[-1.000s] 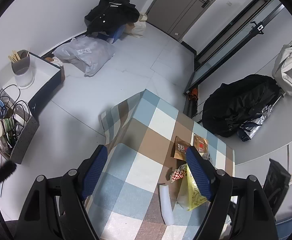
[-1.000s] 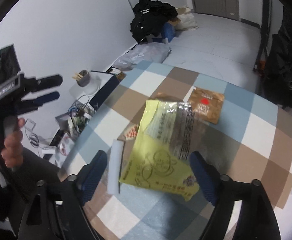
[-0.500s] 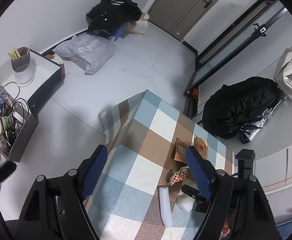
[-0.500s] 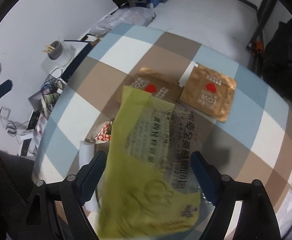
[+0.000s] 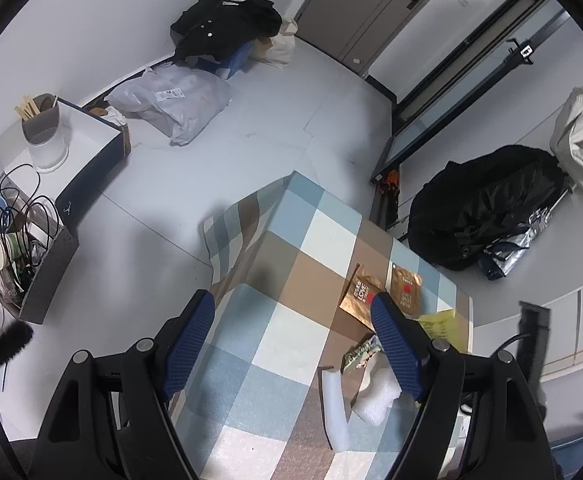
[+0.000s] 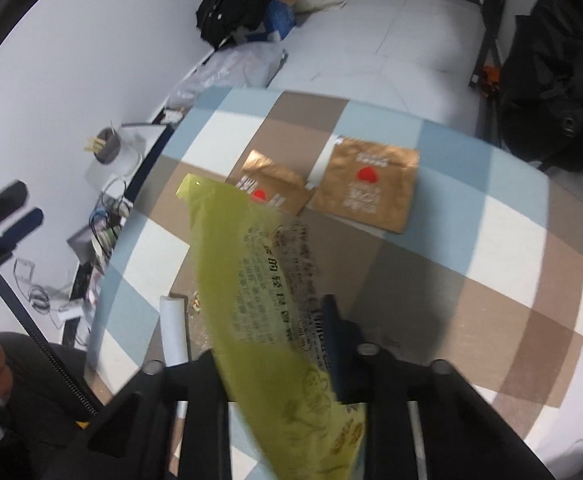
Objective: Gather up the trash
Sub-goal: 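Lift the yellow bag off the table with the right gripper, then lower the left gripper onto the white foam strip and close it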
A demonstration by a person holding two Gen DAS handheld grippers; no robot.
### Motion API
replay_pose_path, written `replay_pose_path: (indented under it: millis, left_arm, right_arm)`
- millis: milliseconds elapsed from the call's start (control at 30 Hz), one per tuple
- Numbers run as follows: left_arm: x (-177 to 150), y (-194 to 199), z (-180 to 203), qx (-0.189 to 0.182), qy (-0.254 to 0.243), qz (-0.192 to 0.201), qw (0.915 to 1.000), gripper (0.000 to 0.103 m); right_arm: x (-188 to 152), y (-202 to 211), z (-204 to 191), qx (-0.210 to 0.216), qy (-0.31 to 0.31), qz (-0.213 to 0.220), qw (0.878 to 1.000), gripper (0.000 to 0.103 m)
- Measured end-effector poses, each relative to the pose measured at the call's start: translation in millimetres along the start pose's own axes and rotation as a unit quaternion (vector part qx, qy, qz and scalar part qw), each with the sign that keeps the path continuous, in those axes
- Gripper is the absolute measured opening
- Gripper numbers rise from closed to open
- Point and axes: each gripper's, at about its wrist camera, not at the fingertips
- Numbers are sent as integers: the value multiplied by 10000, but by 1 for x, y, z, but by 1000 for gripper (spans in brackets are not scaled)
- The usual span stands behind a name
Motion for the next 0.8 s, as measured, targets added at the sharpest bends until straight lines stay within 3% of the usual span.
replay_pose_path:
  millis: [167, 467, 567, 700, 800]
  left_arm:
    - [-4, -4, 7, 157, -205, -18, 9997, 78]
    - [-16, -25, 28, 194, -753, -383, 9962, 78]
    - [-21, -33, 43, 330, -1109, -476, 9921, 78]
    - [-32, -46, 62, 969, -1664, -605, 9794, 78]
    - [-38, -55, 62, 922, -1710, -776, 9779, 78]
  right_arm:
    - [-15, 22, 12, 118, -129, 411, 9990, 2]
    - [-61, 59, 27, 232, -304, 1222, 9918, 0]
    - [-77, 69, 39, 510, -550, 1511, 9857, 0]
    - [-96, 70, 50, 865, -751, 1750, 9779, 0]
    - [-106, 64, 58, 1113, -912, 1916, 9709, 0]
Point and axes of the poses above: each gripper's, at about its wrist camera, not at the fingertips, and y roughly against the way its jaws point, z to its right, x to its top, and after that the axes turned 15 degrees about -z, right-handed
